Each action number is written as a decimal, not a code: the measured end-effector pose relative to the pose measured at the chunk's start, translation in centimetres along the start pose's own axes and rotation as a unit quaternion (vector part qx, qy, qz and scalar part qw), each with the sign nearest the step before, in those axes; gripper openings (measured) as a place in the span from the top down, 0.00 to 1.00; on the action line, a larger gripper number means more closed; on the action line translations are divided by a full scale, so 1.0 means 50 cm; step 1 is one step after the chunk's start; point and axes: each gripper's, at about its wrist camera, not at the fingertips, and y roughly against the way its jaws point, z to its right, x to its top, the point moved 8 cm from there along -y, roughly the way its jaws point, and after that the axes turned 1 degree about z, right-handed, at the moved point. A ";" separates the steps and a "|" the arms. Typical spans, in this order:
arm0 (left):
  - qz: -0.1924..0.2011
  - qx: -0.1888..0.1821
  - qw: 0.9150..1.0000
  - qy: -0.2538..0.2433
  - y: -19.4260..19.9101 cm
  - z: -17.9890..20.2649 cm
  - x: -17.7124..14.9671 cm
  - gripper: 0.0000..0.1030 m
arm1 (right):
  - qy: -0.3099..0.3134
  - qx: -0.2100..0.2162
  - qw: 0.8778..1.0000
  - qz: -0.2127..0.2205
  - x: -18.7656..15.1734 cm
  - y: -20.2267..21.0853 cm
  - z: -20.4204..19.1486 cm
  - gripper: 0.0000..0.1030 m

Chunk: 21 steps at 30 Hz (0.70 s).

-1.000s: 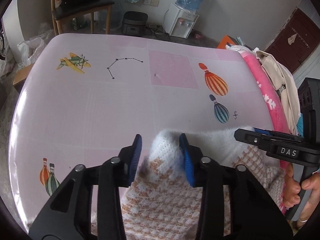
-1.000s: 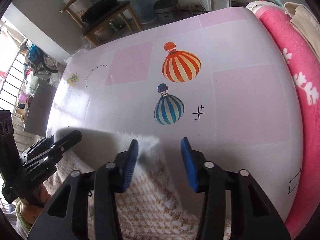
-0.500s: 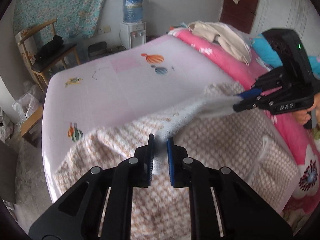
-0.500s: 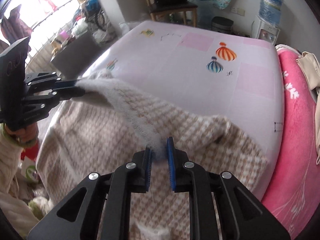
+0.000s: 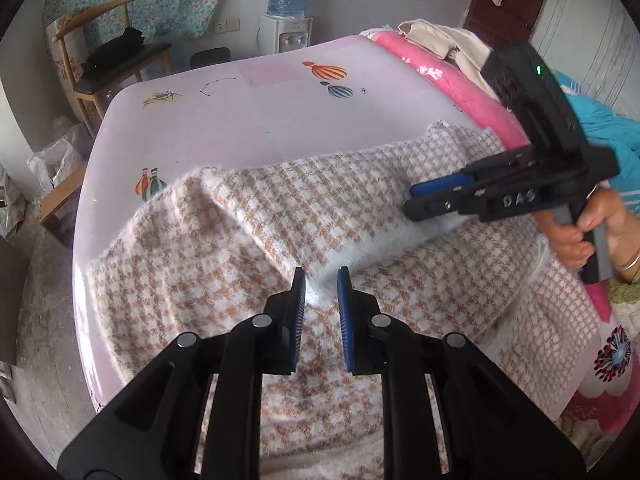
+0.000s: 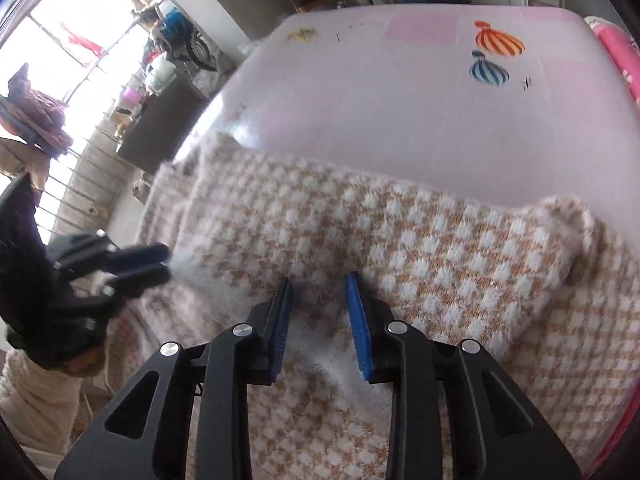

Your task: Fold large clothes

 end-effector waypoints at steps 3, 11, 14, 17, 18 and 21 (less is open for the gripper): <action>0.035 -0.018 0.999 0.022 0.041 -0.016 0.032 0.84 | 0.039 -0.028 0.999 0.002 -0.017 0.007 -0.018 0.73; -0.004 -0.049 0.998 0.035 -0.104 0.025 0.124 0.73 | 0.060 -0.065 0.996 0.022 -0.025 0.000 -0.033 0.73; -0.023 -0.014 0.999 -0.022 -0.153 0.034 0.084 0.73 | 0.074 -0.073 0.994 0.019 -0.056 0.029 -0.018 0.76; -0.021 0.014 0.997 -0.069 -0.134 0.037 0.061 0.71 | 0.087 -0.093 0.992 0.013 -0.077 0.081 0.003 0.78; -0.022 0.025 0.996 -0.081 -0.128 0.036 0.054 0.70 | 0.088 -0.095 0.991 0.021 -0.074 0.105 0.006 0.77; -0.018 0.052 0.990 -0.128 -0.120 0.040 0.039 0.67 | 0.102 -0.143 0.982 0.064 -0.037 0.159 0.019 0.75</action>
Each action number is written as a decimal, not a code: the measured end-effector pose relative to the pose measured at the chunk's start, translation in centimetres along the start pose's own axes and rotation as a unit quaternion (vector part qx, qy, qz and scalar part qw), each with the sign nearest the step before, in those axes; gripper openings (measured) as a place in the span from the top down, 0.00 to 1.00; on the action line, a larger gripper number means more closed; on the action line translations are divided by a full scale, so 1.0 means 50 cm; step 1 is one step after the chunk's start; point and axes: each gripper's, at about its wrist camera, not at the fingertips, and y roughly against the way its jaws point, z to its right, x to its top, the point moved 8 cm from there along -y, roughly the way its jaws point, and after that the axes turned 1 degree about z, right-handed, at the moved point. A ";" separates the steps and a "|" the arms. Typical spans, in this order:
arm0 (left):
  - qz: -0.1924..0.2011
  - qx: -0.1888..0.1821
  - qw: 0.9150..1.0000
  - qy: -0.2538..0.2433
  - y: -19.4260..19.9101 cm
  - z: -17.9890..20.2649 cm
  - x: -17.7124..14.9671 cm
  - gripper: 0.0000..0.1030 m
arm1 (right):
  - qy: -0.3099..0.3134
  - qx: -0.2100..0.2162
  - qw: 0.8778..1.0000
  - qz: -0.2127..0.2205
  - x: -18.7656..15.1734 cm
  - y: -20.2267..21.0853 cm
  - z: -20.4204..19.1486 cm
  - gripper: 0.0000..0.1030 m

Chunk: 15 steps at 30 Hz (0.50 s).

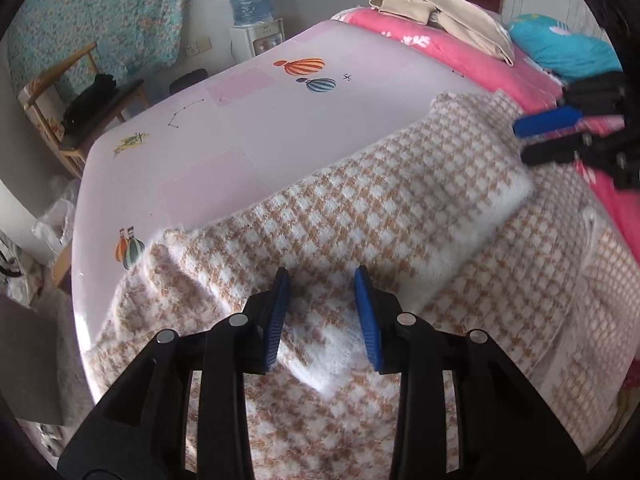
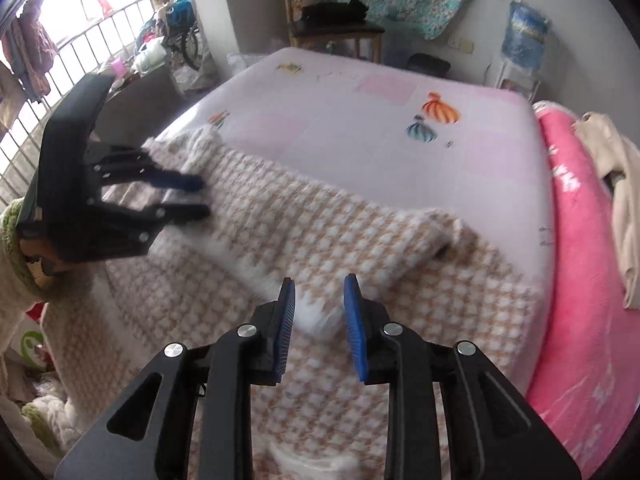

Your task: Fold large clothes

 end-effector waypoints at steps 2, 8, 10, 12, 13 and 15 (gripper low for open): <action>0.001 0.009 1.000 -0.007 0.003 -0.001 -0.002 0.66 | -0.013 0.011 1.000 0.008 0.022 -0.013 0.006 0.75; 0.002 0.017 1.000 -0.007 0.018 -0.008 -0.023 0.63 | 0.032 -0.006 0.999 -0.022 -0.027 -0.094 0.005 0.75; 0.001 0.018 1.000 -0.012 0.028 -0.010 -0.035 0.62 | 0.006 0.007 0.999 -0.033 -0.039 -0.077 0.018 0.75; -0.001 0.019 1.000 -0.014 0.036 -0.013 -0.039 0.61 | -0.018 0.009 0.998 -0.057 -0.057 -0.064 0.036 0.64; -0.003 0.022 1.000 -0.016 0.038 -0.014 -0.038 0.60 | -0.026 0.007 0.998 -0.061 -0.065 -0.056 0.046 0.64; -0.005 0.034 0.999 -0.016 0.049 -0.023 -0.038 0.58 | -0.033 -0.008 0.998 -0.062 -0.069 -0.033 0.061 0.64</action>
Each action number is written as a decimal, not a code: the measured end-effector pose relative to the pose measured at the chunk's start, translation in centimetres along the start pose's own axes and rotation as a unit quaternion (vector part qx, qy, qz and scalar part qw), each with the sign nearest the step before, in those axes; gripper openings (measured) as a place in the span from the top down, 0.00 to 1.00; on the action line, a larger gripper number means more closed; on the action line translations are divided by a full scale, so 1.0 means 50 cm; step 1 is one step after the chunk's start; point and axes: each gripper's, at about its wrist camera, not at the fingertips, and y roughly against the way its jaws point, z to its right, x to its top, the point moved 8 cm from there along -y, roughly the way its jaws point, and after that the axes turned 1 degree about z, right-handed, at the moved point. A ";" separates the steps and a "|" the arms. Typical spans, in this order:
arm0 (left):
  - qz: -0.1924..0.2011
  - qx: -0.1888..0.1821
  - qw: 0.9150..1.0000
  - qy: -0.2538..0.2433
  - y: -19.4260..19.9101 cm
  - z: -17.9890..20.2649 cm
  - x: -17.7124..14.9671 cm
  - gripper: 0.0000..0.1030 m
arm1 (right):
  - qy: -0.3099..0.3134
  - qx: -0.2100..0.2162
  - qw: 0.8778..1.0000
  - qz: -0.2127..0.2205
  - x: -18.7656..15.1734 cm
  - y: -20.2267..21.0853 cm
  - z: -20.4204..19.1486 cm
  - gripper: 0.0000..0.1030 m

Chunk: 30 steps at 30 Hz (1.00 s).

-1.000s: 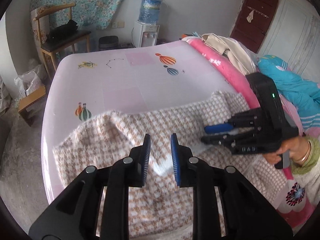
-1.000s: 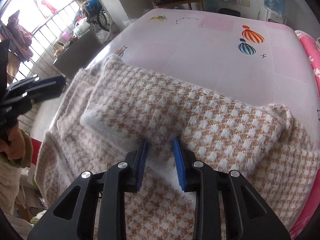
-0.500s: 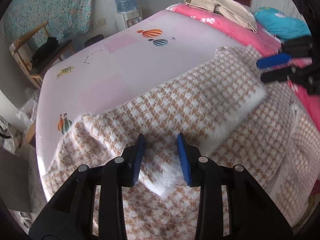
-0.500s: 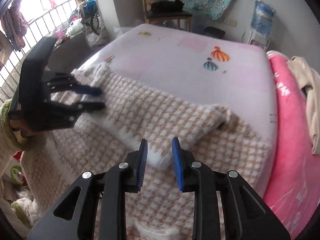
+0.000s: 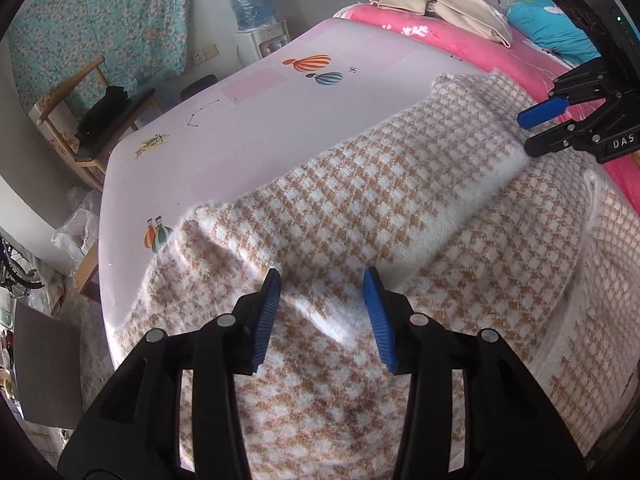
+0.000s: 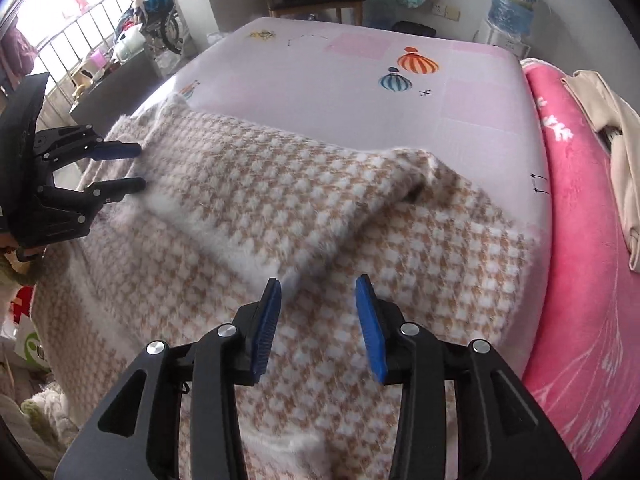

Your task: Fold large clothes

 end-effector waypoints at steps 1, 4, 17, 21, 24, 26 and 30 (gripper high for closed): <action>0.002 0.005 1.000 0.004 0.008 -0.006 -0.001 0.58 | -0.002 -0.009 1.000 0.008 0.003 0.015 0.005 0.62; 0.008 0.017 0.999 0.027 0.042 -0.030 -0.010 0.58 | -0.019 0.006 0.999 0.041 0.016 0.064 -0.002 0.60; 0.033 0.005 0.973 0.226 0.256 -0.064 -0.202 0.52 | -0.032 0.076 0.992 0.091 -0.117 0.152 -0.184 0.30; 0.021 -0.006 0.963 0.268 0.251 -0.033 -0.288 0.52 | -0.037 0.093 0.993 0.065 -0.204 0.118 -0.239 0.30; 0.009 0.003 0.959 0.282 0.231 -0.014 -0.331 0.52 | -0.045 0.095 0.993 0.052 -0.253 0.095 -0.260 0.30; 0.006 0.018 0.958 0.286 0.219 -0.013 -0.351 0.52 | -0.048 0.083 0.994 0.046 -0.273 0.081 -0.264 0.30; -0.002 0.026 0.955 0.297 0.187 -0.026 -0.370 0.53 | -0.054 0.065 0.996 0.040 -0.299 0.058 -0.263 0.30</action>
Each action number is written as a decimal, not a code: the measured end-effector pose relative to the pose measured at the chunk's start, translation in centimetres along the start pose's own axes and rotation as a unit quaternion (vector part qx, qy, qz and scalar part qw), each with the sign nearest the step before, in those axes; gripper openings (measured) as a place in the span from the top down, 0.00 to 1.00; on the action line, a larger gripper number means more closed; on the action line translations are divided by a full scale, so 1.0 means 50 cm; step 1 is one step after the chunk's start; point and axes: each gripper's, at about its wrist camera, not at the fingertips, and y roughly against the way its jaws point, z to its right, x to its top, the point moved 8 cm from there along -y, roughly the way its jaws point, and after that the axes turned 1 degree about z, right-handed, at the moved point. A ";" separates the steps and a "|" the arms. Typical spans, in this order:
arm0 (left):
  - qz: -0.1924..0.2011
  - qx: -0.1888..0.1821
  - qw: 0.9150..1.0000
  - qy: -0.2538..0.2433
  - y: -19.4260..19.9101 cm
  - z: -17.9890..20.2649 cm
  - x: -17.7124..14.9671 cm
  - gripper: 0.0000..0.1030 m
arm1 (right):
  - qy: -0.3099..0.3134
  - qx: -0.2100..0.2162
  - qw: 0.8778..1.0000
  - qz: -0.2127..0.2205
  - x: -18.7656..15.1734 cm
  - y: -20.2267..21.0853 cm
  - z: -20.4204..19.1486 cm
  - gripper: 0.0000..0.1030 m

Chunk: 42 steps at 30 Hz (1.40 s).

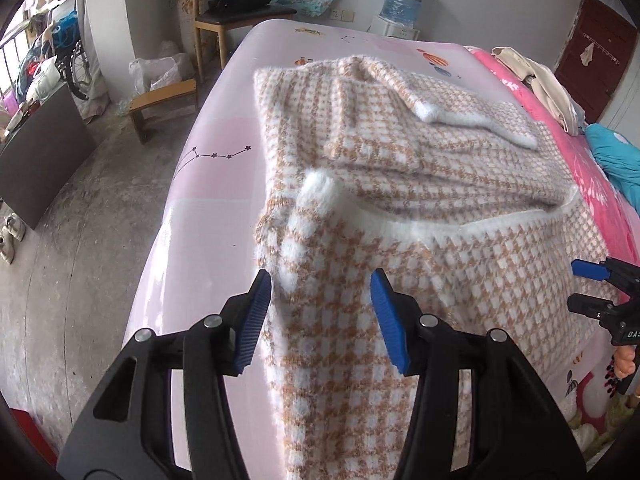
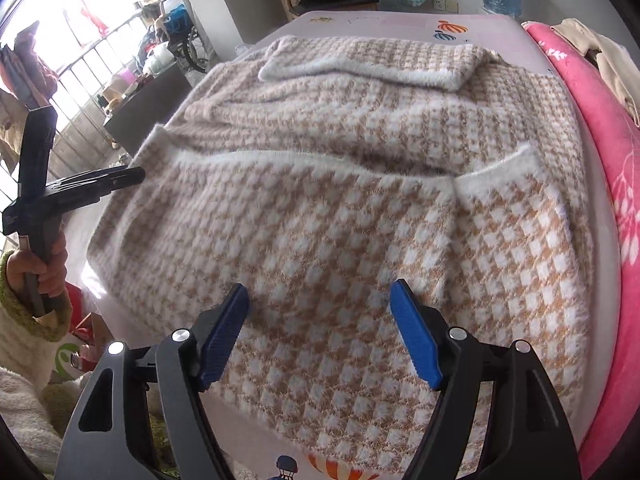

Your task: Fold large clothes

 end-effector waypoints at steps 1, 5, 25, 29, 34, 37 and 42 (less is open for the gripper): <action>-0.003 -0.005 1.000 0.002 -0.008 -0.003 0.000 0.53 | -0.002 0.000 1.000 0.002 -0.001 -0.001 0.001 0.30; 0.013 -0.065 0.998 0.016 0.004 0.003 0.013 0.60 | -0.005 -0.004 1.000 0.003 0.000 0.000 0.000 0.30; -0.004 -0.054 0.999 -0.004 -0.052 0.033 0.032 0.61 | 0.001 -0.022 1.000 -0.001 -0.001 -0.006 -0.004 0.30; 0.001 0.027 0.998 -0.056 -0.046 0.049 0.014 0.60 | -0.002 -0.034 0.999 0.016 -0.002 0.024 0.013 0.30; 0.008 0.067 0.995 -0.069 -0.041 0.060 0.013 0.60 | -0.038 -0.053 0.996 0.060 0.018 0.091 0.079 0.30; 0.008 0.072 0.995 -0.065 -0.042 0.060 0.015 0.60 | -0.064 -0.068 0.993 0.076 0.037 0.114 0.129 0.34; 0.010 0.074 0.995 -0.066 -0.043 0.060 0.015 0.60 | -0.086 -0.096 0.989 0.078 0.062 0.110 0.191 0.43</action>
